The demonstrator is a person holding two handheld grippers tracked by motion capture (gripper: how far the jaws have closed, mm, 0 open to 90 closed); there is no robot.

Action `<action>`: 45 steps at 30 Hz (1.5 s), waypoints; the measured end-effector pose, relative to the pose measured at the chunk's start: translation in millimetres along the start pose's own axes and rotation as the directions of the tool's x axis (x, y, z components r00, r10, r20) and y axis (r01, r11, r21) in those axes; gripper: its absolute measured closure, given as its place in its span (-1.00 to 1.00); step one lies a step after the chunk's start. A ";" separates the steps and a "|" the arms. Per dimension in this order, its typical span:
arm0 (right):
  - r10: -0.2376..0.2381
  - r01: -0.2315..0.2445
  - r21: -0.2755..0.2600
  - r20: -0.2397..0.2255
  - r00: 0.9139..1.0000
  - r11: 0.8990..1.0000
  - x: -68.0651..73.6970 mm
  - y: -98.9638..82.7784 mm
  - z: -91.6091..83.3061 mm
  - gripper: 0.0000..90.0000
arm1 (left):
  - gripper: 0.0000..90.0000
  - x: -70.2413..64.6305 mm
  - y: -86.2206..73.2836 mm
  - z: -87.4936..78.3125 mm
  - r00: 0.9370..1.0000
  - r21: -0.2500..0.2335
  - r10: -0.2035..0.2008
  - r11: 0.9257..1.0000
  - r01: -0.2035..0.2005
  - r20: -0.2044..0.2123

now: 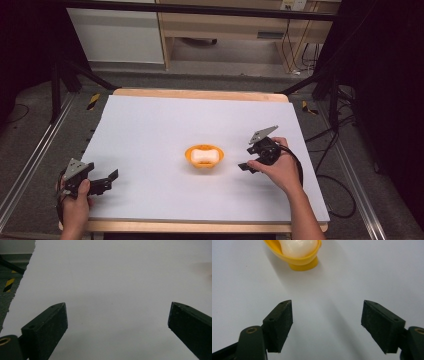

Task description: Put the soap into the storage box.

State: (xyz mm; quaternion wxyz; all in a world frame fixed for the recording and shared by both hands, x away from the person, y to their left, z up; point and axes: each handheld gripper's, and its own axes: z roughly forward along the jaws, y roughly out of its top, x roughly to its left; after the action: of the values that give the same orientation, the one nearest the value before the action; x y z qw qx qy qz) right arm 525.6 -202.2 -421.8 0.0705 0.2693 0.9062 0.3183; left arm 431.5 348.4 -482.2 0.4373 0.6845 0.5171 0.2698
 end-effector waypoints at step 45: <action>0.237 -0.206 -0.250 0.098 0.967 0.946 -5.2 -138.5 -54.8 -0.93 | -0.95 -0.8 0.1 0.3 1.000 0.004 0.011 1.000 -0.011 -0.006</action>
State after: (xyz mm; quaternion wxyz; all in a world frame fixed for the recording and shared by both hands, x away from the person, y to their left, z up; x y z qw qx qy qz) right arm 452.2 -324.9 -464.0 0.1231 0.3787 0.8193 0.4126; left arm 431.6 347.5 -482.2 0.4330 0.6873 0.5152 0.2734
